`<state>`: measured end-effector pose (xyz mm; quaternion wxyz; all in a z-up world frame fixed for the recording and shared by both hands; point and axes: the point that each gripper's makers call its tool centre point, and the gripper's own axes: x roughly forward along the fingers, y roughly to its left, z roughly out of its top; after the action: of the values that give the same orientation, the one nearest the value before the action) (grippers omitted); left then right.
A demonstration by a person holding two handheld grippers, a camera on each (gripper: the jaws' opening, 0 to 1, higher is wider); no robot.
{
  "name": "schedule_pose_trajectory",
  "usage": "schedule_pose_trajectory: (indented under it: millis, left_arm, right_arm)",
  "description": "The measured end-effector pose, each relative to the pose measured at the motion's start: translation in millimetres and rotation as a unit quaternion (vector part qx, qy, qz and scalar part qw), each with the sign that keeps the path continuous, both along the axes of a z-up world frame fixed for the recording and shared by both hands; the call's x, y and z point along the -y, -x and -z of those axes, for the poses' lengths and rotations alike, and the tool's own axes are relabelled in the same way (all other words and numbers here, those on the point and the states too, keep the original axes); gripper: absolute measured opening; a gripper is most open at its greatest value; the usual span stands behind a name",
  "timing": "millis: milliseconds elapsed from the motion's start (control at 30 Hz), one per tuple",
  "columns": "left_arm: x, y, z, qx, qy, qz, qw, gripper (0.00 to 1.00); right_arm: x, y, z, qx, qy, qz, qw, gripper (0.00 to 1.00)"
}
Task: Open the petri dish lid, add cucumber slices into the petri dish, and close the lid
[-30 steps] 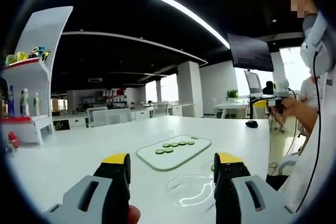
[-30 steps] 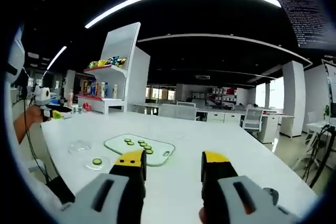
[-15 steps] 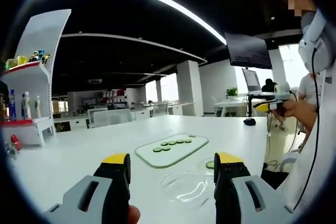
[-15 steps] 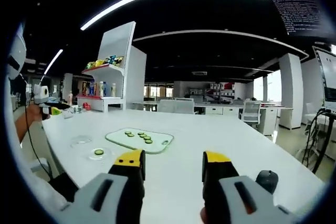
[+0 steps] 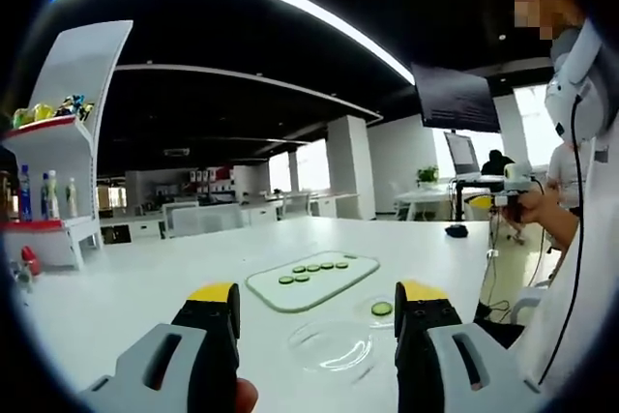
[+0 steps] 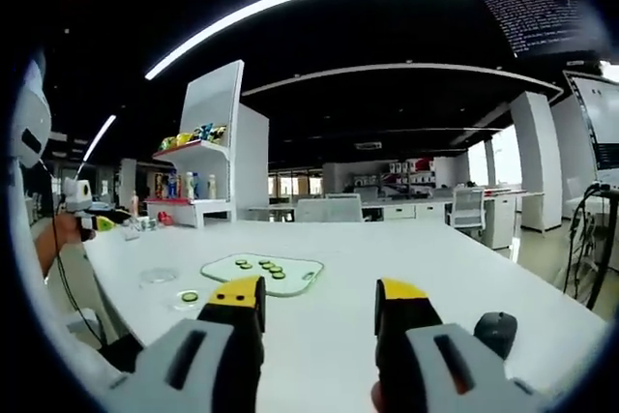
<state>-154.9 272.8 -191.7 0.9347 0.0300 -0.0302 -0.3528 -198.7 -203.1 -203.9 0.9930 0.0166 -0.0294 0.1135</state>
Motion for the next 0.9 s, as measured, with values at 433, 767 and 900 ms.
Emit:
schedule_pose_trajectory:
  millis: [433, 767, 900]
  left_arm:
    - [4, -1.4, 2.8, -0.003, -0.014, 0.026, 0.9995, 0.67]
    - [10, -3.6, 11.1, -0.006, -0.036, 0.063, 0.9973, 0.68]
    - [7, -6.8, 10.7, -0.006, -0.036, 0.067, 0.9971, 0.68]
  right_arm:
    - [-24, -16, -15.6, 0.001, 0.017, -0.066, 0.9976, 0.53]
    - [-57, -38, -34.1, 0.002, 0.035, -0.111, 0.9931, 0.54]
    - [-76, -52, -37.6, 0.001, 0.042, -0.132, 0.9904, 0.54]
